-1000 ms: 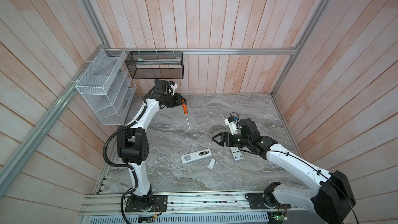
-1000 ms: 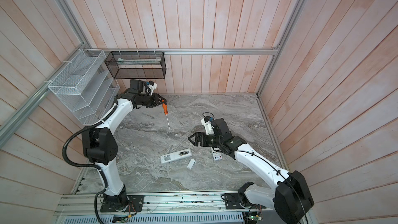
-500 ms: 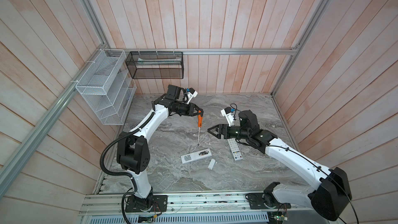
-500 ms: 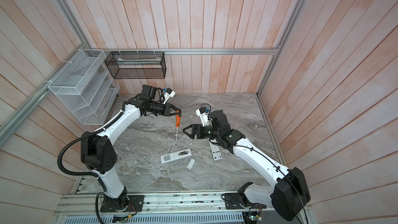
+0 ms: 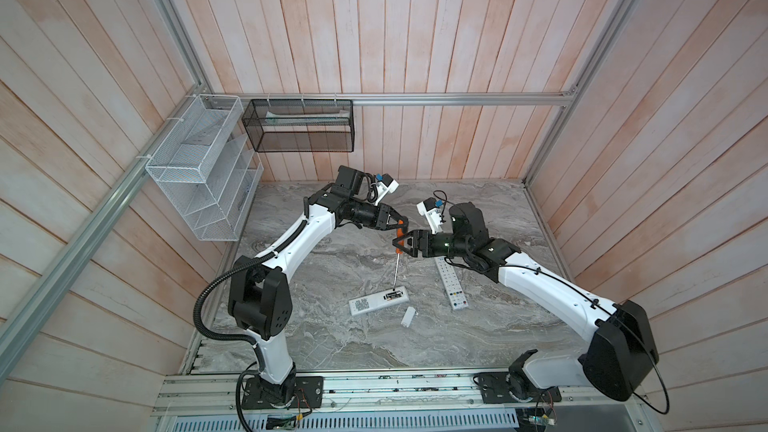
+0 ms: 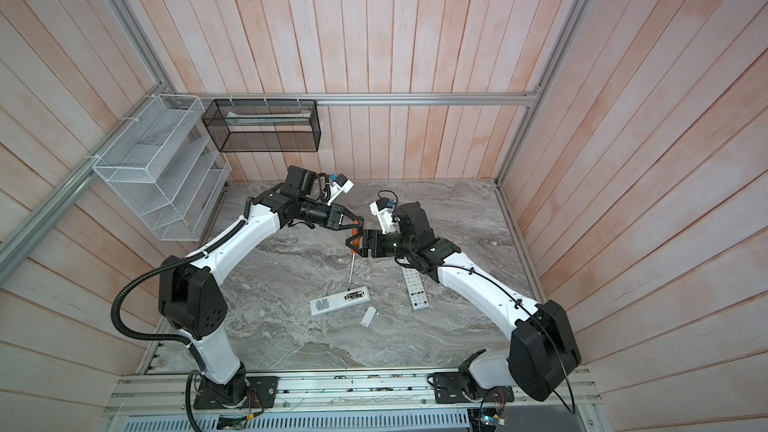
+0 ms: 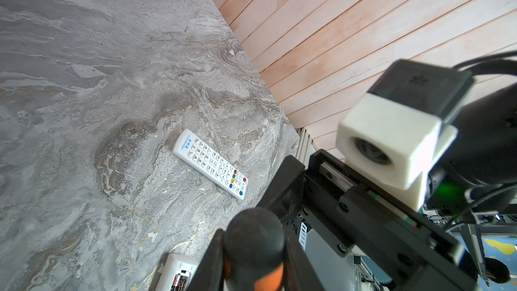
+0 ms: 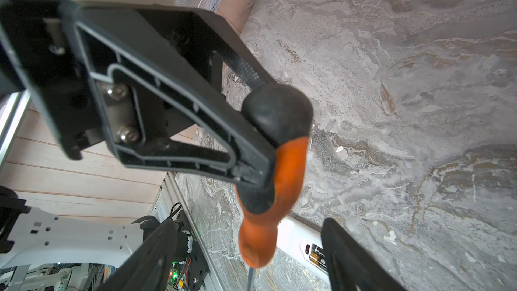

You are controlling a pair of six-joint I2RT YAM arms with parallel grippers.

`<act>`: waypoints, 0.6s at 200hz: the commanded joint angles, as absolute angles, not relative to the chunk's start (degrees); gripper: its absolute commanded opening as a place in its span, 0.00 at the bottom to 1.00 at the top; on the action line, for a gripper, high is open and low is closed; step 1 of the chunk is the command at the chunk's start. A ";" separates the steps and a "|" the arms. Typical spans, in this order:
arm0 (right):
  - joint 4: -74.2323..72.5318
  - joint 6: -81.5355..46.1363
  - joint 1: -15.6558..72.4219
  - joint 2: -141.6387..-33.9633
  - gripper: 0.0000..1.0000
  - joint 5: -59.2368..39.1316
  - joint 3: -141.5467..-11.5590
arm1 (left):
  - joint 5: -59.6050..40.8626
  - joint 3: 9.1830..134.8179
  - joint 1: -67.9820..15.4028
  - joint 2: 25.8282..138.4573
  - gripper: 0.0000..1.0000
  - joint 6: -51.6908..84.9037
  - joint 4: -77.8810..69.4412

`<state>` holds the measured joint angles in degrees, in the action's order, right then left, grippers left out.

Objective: Unload the batteries from the remote control
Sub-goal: 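Lift the screwdriver with the left gripper and bring it over the remote, then grasp the screwdriver handle with the right gripper while the left gripper holds it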

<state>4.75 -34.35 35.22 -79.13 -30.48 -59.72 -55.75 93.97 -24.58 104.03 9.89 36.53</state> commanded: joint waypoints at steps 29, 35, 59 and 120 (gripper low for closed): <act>1.03 -36.41 35.64 -79.65 0.68 -27.76 -60.04 | -57.24 93.69 -26.06 101.12 0.06 12.01 34.36; 0.54 -36.83 35.67 -79.63 0.65 -27.76 -59.88 | -56.90 93.71 -26.35 101.08 0.06 12.07 34.44; -1.92 -39.02 35.68 -78.61 0.53 -27.71 -58.42 | -55.35 93.76 -27.11 101.06 0.06 12.30 34.72; -4.59 -43.13 35.63 -74.78 0.19 -25.37 -54.35 | -53.62 93.50 -28.21 101.12 0.09 13.67 34.11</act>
<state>-2.22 -41.19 35.38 -77.12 -27.44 -55.75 -54.08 93.78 -27.90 102.65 13.04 35.68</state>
